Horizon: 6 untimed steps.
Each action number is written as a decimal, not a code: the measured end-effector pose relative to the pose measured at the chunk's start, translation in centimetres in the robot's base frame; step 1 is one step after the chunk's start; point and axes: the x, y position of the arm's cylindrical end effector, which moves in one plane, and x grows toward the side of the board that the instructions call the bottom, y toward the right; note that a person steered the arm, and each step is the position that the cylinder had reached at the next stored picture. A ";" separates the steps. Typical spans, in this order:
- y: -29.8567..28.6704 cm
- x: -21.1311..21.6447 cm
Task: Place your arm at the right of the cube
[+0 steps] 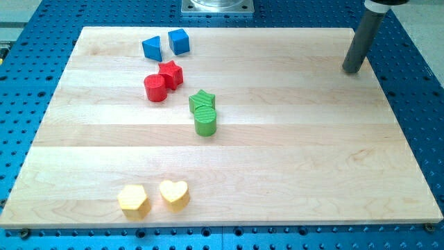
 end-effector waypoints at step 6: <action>-21.9 -8.6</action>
